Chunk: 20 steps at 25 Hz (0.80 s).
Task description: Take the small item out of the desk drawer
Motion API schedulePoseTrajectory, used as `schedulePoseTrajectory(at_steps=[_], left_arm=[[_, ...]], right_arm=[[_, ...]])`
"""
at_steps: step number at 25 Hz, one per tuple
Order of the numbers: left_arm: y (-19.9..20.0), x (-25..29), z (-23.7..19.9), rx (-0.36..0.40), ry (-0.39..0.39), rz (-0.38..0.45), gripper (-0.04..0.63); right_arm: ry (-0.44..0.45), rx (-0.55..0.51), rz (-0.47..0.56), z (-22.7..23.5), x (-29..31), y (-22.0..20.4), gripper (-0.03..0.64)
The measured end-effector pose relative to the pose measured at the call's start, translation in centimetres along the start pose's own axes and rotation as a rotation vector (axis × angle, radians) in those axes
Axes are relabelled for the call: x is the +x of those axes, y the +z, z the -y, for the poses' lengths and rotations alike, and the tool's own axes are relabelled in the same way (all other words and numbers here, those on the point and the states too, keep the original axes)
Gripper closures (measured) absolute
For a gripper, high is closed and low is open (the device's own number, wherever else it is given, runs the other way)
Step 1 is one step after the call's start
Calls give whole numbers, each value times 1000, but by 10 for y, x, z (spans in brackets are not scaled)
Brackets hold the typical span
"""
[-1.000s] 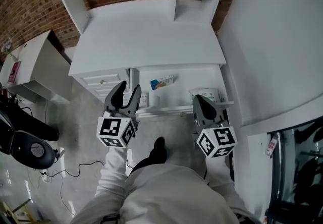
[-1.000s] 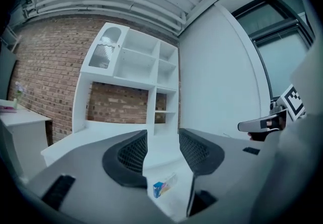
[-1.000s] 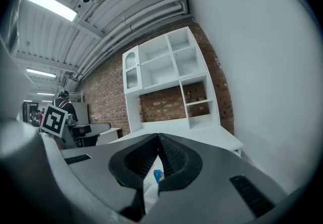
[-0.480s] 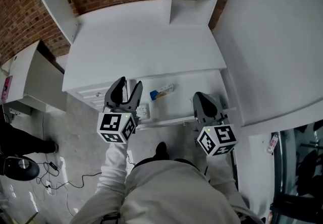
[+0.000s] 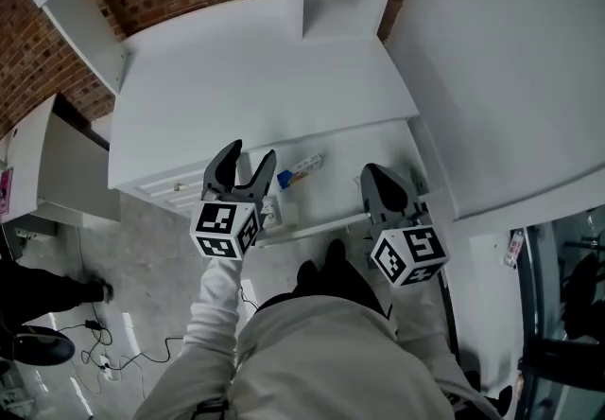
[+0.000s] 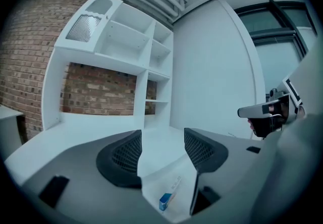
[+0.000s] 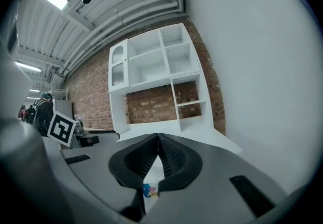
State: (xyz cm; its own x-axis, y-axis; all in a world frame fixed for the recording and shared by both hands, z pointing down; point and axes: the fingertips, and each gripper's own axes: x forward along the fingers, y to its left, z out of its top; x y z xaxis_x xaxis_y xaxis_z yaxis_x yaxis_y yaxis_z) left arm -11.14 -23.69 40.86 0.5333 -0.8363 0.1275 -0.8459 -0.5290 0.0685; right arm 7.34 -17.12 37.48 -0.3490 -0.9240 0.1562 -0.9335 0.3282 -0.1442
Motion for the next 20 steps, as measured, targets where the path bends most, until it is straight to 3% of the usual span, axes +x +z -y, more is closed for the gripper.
schedulePoseTrajectory(at_steps=[5,20], left_arm=[[-23,24,5,-31,-57,-64,334],[-117,88,44,69,-218,-374,334]], right_arm=[[-19,13,-7,9,4,-6,588],[-39,52,-15,39,18,-7,588]])
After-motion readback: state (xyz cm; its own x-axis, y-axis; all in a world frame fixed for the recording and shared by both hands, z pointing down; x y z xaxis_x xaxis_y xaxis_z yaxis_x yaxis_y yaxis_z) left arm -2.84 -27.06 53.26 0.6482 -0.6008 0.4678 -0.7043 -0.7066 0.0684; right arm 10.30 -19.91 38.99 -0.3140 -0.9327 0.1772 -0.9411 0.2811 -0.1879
